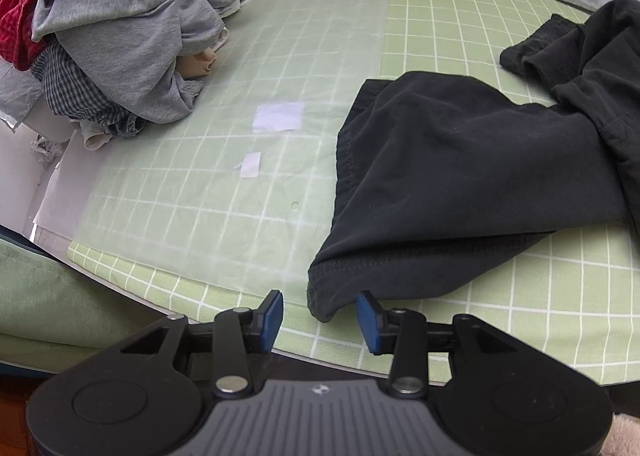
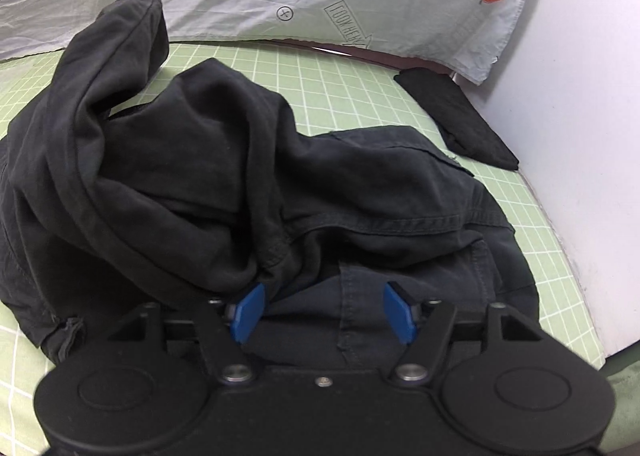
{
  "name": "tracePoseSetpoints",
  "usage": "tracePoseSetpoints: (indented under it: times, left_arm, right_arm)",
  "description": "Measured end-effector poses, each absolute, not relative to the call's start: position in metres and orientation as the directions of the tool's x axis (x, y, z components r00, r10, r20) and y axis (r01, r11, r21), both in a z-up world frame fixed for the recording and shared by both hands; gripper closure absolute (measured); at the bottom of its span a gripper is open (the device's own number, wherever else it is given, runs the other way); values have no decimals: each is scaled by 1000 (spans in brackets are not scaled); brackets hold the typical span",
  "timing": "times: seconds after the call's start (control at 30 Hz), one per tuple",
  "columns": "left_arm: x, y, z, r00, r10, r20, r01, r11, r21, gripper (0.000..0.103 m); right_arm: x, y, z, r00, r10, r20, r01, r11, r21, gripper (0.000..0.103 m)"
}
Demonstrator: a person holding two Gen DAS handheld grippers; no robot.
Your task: Fold clothes
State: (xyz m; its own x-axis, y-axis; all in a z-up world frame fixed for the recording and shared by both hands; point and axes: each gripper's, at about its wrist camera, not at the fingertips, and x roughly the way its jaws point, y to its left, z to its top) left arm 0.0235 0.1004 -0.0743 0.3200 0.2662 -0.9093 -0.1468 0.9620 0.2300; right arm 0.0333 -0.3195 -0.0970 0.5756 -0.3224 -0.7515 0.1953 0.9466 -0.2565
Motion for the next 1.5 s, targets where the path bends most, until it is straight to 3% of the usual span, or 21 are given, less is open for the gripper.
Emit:
tracePoseSetpoints:
  times: [0.3,0.57,0.83,1.13,1.5]
  left_arm:
    - [55,99,-49,443,161,-882,-176,980,91,59]
    - [83,64,-85,418,73,-905,-59,997,53,59]
    - [103,61,-144,304,63,-951,-61,997,47,54]
    - [123,48,-109,375,72,-924,-40,997,61,54]
    - [211,-29,-99,441,-84,-894,147,989,-20,43]
  right_arm:
    - [30,-318,-89,588,-342,-733,225,940,-257,34]
    - [20,-331,-77,579,-371,-726,299,925,-234,27]
    - [29,-336,-63,600,-389,-699,336,916,-221,25]
    - [37,-357,-54,592,-445,-673,424,881,-209,23]
    - [77,-399,-69,533,-473,-702,530,833,-159,21]
